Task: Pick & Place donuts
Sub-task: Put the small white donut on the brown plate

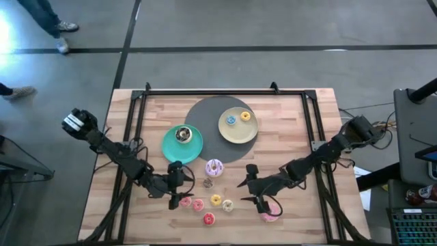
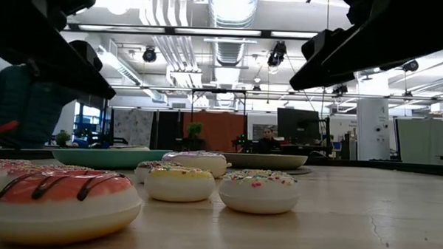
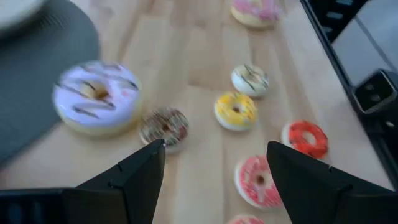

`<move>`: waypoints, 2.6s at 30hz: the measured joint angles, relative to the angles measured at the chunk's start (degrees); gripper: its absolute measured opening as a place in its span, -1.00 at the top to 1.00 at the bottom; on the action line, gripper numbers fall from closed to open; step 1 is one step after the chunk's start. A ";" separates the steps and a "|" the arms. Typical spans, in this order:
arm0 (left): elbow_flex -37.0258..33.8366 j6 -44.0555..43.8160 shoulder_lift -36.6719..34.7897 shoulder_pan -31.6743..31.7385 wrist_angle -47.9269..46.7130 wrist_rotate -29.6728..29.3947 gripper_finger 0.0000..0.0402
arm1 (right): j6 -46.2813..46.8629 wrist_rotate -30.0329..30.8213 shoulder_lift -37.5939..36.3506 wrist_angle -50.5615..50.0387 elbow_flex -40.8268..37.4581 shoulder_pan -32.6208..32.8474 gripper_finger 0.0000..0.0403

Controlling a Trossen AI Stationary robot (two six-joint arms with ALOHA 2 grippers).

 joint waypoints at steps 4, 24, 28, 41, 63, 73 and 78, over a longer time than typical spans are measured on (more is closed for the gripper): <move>0.44 -3.91 1.94 -0.87 -0.22 3.20 -0.28 | 0.16 -0.19 2.44 0.64 0.26 -0.02 -0.12; 6.95 -8.95 8.36 -7.19 -7.35 -1.23 -0.28 | -0.02 -8.17 8.07 14.93 0.37 0.20 -0.12; 6.93 -8.94 7.77 -7.25 -7.35 -2.08 -0.28 | -0.26 -8.37 11.97 18.43 1.61 0.37 -0.13; 6.87 -10.42 7.72 -7.30 -7.36 -2.51 -0.28 | -0.67 -8.91 22.74 17.56 9.52 0.31 -0.56; 6.85 -10.29 7.70 -7.30 -8.34 -3.90 -0.28 | 0.69 -7.23 23.14 10.14 11.43 -0.22 -0.64; 6.85 -10.34 7.70 -7.30 -8.31 -3.90 -0.28 | 1.61 -7.25 23.38 8.60 11.39 -0.17 -0.63; 6.85 -10.42 7.70 -7.30 -8.32 -3.88 -0.28 | 2.38 -7.25 23.45 7.69 11.39 -0.17 -0.62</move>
